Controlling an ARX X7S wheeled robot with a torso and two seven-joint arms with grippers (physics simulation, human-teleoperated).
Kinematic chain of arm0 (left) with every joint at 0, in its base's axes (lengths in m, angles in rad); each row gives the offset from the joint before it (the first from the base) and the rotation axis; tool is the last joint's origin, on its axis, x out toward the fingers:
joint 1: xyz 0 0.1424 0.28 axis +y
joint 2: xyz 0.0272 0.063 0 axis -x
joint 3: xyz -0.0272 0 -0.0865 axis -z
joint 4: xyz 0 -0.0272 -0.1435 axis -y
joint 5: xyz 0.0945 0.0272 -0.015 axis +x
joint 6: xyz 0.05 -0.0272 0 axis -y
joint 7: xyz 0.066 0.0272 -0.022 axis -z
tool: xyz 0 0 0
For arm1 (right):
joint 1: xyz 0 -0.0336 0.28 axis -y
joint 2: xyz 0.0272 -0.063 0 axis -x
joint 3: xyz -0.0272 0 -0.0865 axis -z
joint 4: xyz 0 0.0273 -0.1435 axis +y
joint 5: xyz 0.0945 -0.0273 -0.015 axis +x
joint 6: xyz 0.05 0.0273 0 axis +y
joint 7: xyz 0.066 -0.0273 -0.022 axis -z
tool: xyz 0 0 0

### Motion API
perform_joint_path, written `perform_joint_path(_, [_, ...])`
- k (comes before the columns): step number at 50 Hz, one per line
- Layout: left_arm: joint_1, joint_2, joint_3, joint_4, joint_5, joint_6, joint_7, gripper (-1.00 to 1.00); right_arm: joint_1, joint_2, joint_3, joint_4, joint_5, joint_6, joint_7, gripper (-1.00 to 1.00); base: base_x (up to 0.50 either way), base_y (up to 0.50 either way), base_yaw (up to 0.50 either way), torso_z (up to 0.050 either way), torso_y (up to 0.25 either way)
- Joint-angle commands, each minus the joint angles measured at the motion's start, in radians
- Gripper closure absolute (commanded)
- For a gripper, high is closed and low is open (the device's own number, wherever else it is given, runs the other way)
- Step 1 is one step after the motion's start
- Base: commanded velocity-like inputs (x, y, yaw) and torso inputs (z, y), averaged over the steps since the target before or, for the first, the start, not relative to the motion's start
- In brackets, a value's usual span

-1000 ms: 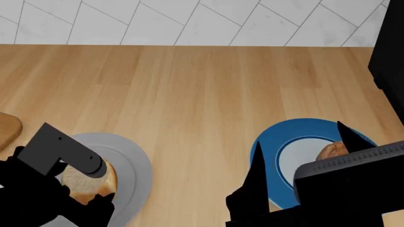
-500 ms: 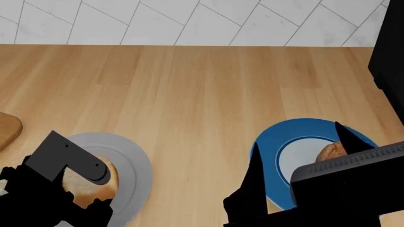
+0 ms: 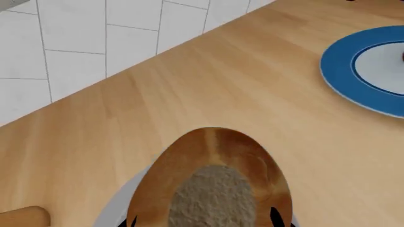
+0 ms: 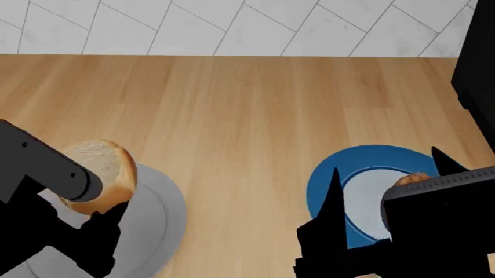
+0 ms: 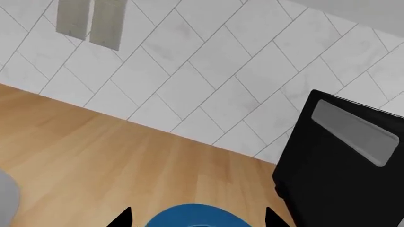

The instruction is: Place all breads on the cutting board.

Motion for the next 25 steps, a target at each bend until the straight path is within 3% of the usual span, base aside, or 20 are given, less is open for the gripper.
perform_joint_path(1, [-0.028, -0.016, -0.098, 0.067, -0.138, 0.017, -0.081, 1.00, 0.040, 0.023, 0.043, 0.111, 0.019, 0.011, -0.012, -1.00, 0.00, 0.00, 0.00, 0.000, 0.000])
perform_joint_path(8, [-0.022, -0.025, -0.103, 0.068, -0.131, 0.028, -0.074, 1.00, 0.094, 0.060, 0.060, 0.253, 0.167, 0.029, 0.035, -1.00, 0.00, 0.00, 0.00, 0.000, 0.000])
perform_joint_path(25, [-0.026, -0.029, -0.097, 0.069, -0.146, 0.043, -0.087, 1.00, 0.171, 0.073, 0.001, 0.458, 0.212, 0.057, 0.036, -1.00, 0.00, 0.00, 0.00, 0.000, 0.000])
